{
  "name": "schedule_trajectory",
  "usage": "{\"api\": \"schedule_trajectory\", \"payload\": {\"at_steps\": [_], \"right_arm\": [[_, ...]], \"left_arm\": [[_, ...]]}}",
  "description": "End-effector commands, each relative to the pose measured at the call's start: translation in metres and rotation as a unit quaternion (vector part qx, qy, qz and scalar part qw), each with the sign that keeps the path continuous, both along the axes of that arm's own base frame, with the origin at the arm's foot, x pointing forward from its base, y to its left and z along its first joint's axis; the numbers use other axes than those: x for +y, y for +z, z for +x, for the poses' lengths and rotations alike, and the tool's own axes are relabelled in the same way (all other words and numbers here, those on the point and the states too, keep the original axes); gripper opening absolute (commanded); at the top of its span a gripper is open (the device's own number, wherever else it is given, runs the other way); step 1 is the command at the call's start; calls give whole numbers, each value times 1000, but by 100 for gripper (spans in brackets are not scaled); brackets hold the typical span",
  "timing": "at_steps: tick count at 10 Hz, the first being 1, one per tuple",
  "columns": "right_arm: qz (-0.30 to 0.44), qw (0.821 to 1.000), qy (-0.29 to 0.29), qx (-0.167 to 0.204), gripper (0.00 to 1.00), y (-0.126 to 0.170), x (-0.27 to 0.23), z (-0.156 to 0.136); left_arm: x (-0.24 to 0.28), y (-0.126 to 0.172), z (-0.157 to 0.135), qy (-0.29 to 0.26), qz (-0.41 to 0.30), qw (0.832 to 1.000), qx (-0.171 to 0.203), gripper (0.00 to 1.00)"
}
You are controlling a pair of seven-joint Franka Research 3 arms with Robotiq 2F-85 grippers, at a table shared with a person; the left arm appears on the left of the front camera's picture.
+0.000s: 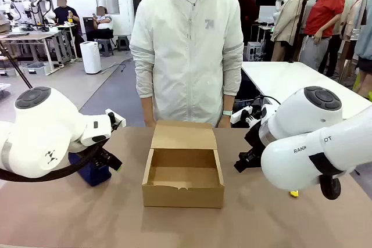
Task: Pack the items into the box.
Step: Pick up the item indicated by the person and place it inside the Mailer Box.
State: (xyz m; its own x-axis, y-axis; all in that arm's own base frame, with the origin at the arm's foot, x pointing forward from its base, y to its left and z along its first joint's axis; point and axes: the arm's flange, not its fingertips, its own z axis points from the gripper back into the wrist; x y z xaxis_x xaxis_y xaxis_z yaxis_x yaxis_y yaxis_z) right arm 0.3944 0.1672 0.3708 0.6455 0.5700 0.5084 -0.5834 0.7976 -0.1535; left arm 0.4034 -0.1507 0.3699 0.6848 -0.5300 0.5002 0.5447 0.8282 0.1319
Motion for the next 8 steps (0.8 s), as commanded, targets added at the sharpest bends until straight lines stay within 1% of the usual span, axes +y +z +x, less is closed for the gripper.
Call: {"api": "schedule_trajectory", "payload": {"at_steps": [1,8], "right_arm": [[0,1000,0,0,100,0,0,0],[0,1000,0,0,100,0,0,0]], "left_arm": [[0,0,0,0,0,1000,0,100],[0,0,0,0,0,1000,0,100]]}}
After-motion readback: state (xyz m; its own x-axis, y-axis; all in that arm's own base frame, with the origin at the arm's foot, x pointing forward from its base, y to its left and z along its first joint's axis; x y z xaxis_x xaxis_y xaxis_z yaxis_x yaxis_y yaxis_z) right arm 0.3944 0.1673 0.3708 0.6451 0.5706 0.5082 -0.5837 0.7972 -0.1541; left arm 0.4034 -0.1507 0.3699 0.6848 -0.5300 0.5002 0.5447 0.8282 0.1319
